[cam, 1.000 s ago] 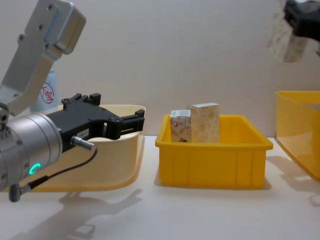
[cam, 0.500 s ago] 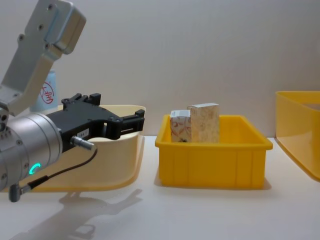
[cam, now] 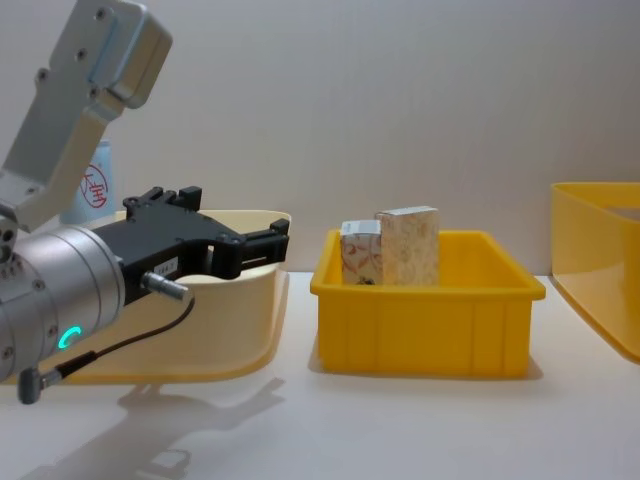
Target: Bimanual collaborative sorting of washing and personal care products
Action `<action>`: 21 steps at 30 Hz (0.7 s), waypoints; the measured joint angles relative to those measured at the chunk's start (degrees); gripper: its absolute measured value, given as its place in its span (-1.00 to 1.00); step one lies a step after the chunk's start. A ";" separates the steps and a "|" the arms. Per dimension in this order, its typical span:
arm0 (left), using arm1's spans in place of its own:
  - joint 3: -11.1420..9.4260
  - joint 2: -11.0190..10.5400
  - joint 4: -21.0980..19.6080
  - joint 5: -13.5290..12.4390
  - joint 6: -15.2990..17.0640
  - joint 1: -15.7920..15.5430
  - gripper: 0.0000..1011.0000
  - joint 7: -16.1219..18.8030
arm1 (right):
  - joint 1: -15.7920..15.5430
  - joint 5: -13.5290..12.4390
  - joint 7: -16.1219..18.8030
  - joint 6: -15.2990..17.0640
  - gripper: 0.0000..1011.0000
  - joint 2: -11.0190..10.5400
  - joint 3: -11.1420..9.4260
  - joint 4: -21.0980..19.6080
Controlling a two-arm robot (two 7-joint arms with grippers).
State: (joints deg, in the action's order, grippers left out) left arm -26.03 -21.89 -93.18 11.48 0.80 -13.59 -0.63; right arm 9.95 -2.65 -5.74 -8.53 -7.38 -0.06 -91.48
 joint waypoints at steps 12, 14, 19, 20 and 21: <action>0.00 0.00 0.00 0.00 0.00 0.00 0.98 0.00 | -1.12 1.02 -0.98 5.32 -0.12 0.94 -0.67 -0.39; 0.00 0.00 0.00 0.00 0.00 0.00 0.98 0.00 | -1.09 1.05 -0.98 5.89 -0.12 1.08 -0.64 -0.25; 0.00 0.00 0.00 0.00 0.00 0.00 0.98 0.00 | -0.53 1.28 -0.70 7.99 -0.12 1.54 -0.36 0.55; 0.00 0.00 0.00 0.00 0.00 0.00 0.98 0.00 | -0.42 1.31 -0.62 8.24 -0.12 1.61 -0.28 0.70; 0.00 0.00 0.00 0.00 0.00 0.00 0.98 0.00 | -0.26 1.38 -0.48 8.67 -0.12 1.72 -0.15 0.93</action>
State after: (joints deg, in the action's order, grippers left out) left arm -26.02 -21.89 -93.18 11.48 0.80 -13.59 -0.63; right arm 9.69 -1.27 -6.22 0.13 -5.66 -0.21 -90.55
